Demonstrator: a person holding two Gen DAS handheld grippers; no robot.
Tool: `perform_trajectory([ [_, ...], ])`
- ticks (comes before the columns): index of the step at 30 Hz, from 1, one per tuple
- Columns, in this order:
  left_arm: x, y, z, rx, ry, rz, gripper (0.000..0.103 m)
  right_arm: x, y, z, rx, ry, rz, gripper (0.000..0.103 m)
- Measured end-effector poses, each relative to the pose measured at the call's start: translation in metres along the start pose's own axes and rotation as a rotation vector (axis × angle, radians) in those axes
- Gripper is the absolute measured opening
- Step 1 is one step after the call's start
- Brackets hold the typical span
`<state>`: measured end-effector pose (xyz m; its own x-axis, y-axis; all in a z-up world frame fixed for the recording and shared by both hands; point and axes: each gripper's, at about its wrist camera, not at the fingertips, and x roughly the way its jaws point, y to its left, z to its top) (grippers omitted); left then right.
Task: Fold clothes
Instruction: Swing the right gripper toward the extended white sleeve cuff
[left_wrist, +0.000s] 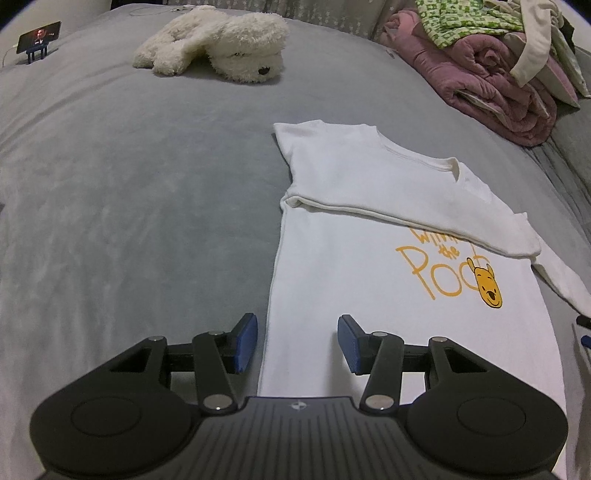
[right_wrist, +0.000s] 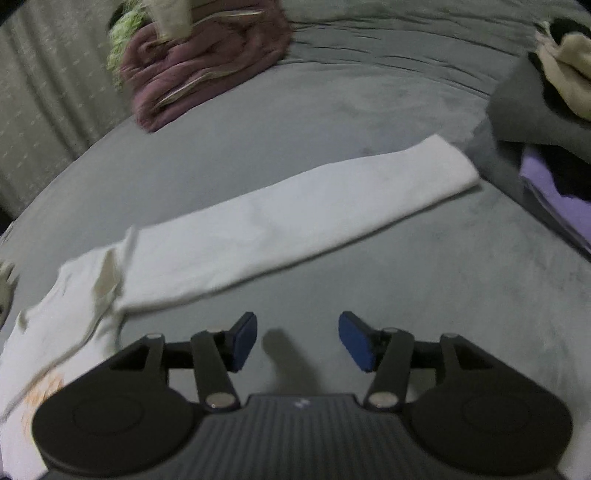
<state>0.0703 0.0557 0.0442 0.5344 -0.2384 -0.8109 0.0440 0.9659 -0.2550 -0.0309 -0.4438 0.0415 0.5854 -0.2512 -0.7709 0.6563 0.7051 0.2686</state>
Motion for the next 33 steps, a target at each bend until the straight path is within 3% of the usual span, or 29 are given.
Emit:
perform_trajectory([
  [17, 0.005, 0.006, 0.002, -0.023, -0.064, -0.015, 0.049, 0.034, -0.054, 0.046, 0.224, -0.076, -0.024, 0.053],
  [33, 0.004, 0.006, 0.001, -0.024, -0.083, -0.026, 0.049, 0.039, -0.095, 0.063, 0.381, -0.119, -0.008, 0.052],
])
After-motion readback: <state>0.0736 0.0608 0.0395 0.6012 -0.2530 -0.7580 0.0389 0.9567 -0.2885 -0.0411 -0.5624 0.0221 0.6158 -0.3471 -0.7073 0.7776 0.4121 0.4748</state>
